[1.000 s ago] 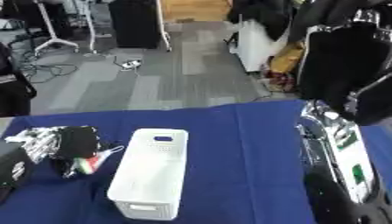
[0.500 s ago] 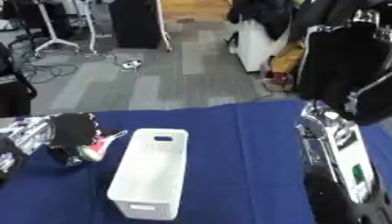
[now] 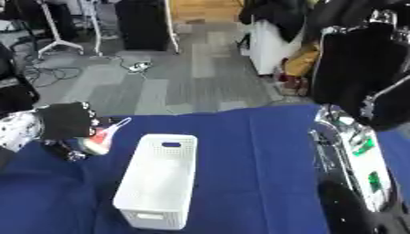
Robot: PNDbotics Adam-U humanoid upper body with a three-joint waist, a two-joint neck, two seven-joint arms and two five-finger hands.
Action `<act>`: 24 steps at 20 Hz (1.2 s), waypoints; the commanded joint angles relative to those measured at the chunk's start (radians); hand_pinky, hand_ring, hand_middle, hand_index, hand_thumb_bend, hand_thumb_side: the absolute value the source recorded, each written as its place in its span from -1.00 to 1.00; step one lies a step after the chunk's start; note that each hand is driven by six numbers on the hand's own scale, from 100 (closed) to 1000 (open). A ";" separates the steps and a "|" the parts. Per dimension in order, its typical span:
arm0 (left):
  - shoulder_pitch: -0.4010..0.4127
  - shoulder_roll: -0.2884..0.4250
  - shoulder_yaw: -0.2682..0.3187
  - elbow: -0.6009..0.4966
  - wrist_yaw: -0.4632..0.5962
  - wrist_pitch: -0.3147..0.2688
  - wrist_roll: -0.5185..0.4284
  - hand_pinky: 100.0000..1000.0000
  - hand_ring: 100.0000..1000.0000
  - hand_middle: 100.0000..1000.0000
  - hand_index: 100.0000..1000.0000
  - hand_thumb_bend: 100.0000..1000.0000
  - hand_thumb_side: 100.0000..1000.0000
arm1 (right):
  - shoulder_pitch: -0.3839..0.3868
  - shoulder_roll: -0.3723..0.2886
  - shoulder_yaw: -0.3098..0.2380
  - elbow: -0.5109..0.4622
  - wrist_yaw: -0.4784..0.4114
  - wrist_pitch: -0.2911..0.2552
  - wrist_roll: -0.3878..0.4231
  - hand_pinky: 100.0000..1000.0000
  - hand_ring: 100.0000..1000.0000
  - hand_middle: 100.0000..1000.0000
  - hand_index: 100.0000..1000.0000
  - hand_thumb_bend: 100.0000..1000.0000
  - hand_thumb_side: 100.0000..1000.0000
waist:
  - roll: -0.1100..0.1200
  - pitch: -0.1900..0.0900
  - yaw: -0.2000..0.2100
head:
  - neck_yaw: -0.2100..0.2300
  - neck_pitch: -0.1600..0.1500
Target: Pick up objects on the table and place them in the box.
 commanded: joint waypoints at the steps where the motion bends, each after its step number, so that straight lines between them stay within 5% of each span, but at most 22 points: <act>1: -0.021 0.029 0.024 -0.048 0.092 -0.265 0.273 -1.00 -1.00 -1.00 -0.84 -1.00 0.23 | -0.015 -0.015 -0.002 -0.014 -0.004 0.002 0.000 -0.64 -0.34 -0.42 0.02 -1.00 1.00 | 0.000 -0.012 0.000 | 0.001 -0.002; 10: -0.049 -0.049 -0.039 -0.153 0.307 -0.265 0.273 -1.00 -1.00 -1.00 -0.83 -1.00 0.23 | -0.020 -0.006 0.000 -0.014 -0.005 0.002 0.002 -0.63 -0.34 -0.42 0.02 -1.00 1.00 | 0.000 -0.010 -0.011 | 0.007 -0.008; 17: -0.049 -0.085 -0.068 -0.128 0.247 -0.265 0.273 -1.00 -1.00 -0.93 -0.73 -1.00 0.31 | -0.029 0.007 -0.001 -0.014 -0.006 0.001 0.002 -0.63 -0.34 -0.42 0.02 -1.00 1.00 | 0.003 -0.007 -0.024 | 0.007 -0.022; 18: -0.046 -0.083 -0.069 -0.114 0.226 -0.265 0.273 -0.70 -1.00 -0.74 -0.61 -1.00 0.31 | -0.029 0.007 -0.001 -0.014 -0.007 0.001 0.002 -0.63 -0.34 -0.42 0.02 -1.00 1.00 | 0.004 -0.007 -0.025 | 0.007 -0.022; 19: -0.044 -0.084 -0.067 -0.099 0.204 -0.265 0.273 -0.70 -1.00 -0.74 -0.61 -1.00 0.31 | -0.029 0.008 -0.001 -0.014 -0.008 0.000 0.002 -0.63 -0.34 -0.42 0.02 -1.00 1.00 | 0.004 -0.007 -0.025 | 0.006 -0.022; 20: -0.042 -0.081 -0.068 -0.081 0.170 -0.265 0.273 0.01 -0.45 -0.18 -0.10 -1.00 0.77 | -0.029 0.008 -0.001 -0.014 -0.008 0.000 0.002 -0.63 -0.34 -0.42 0.02 -1.00 1.00 | 0.004 -0.007 -0.025 | 0.005 -0.022; 21: -0.040 -0.079 -0.068 -0.059 0.118 -0.265 0.273 0.35 -0.03 0.17 0.26 -1.00 1.00 | -0.029 0.007 -0.001 -0.014 -0.008 0.000 0.002 -0.63 -0.34 -0.42 0.02 -1.00 1.00 | 0.004 -0.008 -0.025 | 0.005 -0.022; 22: -0.039 -0.078 -0.065 -0.037 0.063 -0.265 0.273 0.65 0.39 0.52 0.54 -1.00 1.00 | -0.028 0.007 -0.001 -0.014 -0.008 0.000 0.002 -0.63 -0.34 -0.42 0.02 -1.00 1.00 | 0.004 -0.008 -0.024 | 0.005 -0.021; 23: -0.039 -0.083 -0.056 -0.017 0.013 -0.265 0.273 0.52 0.21 0.39 0.43 -1.00 1.00 | -0.028 0.006 -0.001 -0.014 -0.008 -0.001 0.002 -0.63 -0.34 -0.42 0.02 -1.00 1.00 | 0.004 -0.009 -0.024 | 0.005 -0.021; 24: -0.036 -0.086 -0.047 0.000 -0.028 -0.265 0.273 1.00 0.85 0.88 0.80 -1.00 1.00 | -0.027 0.005 -0.001 -0.014 -0.008 -0.001 0.003 -0.63 -0.34 -0.42 0.02 -1.00 1.00 | 0.003 -0.009 -0.022 | 0.004 -0.021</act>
